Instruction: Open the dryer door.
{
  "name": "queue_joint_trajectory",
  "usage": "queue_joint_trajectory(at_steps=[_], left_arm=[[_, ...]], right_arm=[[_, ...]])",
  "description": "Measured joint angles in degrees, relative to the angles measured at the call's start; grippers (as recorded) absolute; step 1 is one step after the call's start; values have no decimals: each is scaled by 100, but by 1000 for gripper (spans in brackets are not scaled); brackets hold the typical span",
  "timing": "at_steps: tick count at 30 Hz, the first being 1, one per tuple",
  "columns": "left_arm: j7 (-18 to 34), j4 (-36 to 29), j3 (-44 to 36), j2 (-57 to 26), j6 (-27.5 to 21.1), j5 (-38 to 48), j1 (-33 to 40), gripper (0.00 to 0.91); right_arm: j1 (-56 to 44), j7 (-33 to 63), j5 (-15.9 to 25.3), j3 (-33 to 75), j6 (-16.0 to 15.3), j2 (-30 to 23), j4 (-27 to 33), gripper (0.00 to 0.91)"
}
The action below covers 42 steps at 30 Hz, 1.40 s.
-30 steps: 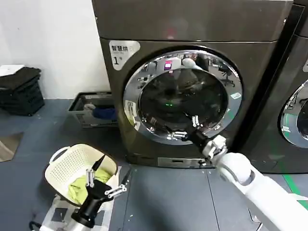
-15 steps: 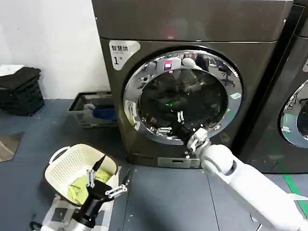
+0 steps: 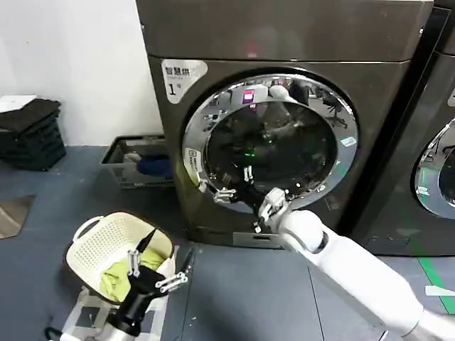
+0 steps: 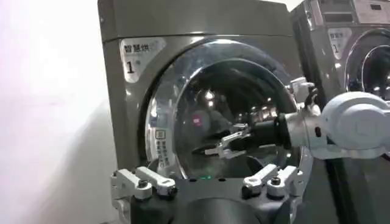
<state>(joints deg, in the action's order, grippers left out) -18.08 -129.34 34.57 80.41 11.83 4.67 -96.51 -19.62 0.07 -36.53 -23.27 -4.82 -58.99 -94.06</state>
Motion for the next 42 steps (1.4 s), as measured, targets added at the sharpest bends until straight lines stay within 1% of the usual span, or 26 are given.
queue_joint_trajectory(at_steps=[17, 26, 42], left_arm=[[0, 0, 23, -22, 3, 34, 2, 907], [0, 2, 42, -48, 10, 60, 2, 907], [1, 8, 55, -69, 10, 80, 11, 907]], right_arm=[[339, -53, 0, -208, -3, -543, 510, 907], [493, -170, -20, -323, 19, -733, 741, 907], [892, -542, -201, -518, 104, -955, 1211, 907]])
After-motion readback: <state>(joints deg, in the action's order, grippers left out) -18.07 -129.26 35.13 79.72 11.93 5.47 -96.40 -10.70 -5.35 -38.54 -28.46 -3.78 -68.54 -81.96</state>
